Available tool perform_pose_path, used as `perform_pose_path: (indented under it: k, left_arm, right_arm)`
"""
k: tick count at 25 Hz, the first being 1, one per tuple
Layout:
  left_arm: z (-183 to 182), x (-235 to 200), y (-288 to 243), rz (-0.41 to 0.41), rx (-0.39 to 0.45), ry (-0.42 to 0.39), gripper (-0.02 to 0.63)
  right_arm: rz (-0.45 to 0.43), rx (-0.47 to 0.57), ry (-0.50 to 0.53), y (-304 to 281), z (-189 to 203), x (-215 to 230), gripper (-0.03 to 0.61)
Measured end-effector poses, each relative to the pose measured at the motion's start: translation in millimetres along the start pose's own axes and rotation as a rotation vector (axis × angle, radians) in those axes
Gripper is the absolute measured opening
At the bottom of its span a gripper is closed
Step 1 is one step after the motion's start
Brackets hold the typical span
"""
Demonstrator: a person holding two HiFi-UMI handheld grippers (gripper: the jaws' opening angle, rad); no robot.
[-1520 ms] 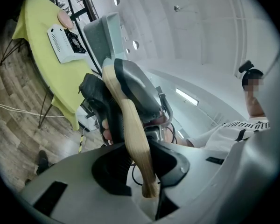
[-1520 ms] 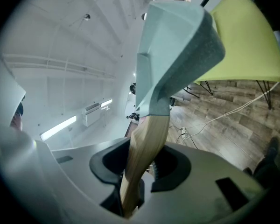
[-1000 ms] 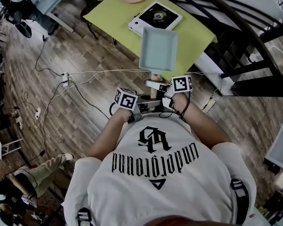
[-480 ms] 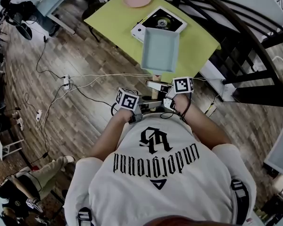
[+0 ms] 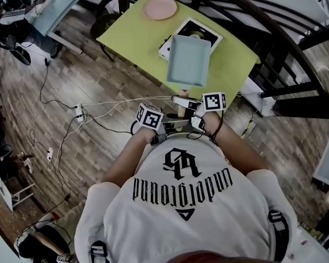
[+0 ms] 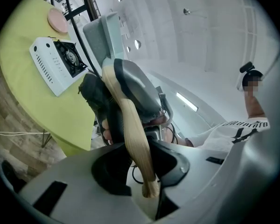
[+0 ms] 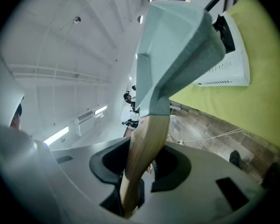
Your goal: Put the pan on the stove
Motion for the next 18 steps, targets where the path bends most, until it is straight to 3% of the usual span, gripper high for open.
perform_pose_path:
  k: [10, 18]
  left_arm:
    - [-33, -19, 89, 0.038, -0.148, -0.033, 0.112]
    - [-47, -36, 112, 0.076, -0.224, -0.018, 0.112]
  right_arm:
    - [0.017, 0.15, -0.018, -78, -37, -8, 0.13]
    - [0.044, 0.217, -0.049, -98, -54, 2, 0.13]
Point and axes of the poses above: the fingertips, and each gripper's own axes: y backward along the fingers, x to its right, z out of its underside, the point moved 4 cm from there along y, backward along the fingers, and after that the axes turned 4 degrees about -x, right-handed, at the moved point
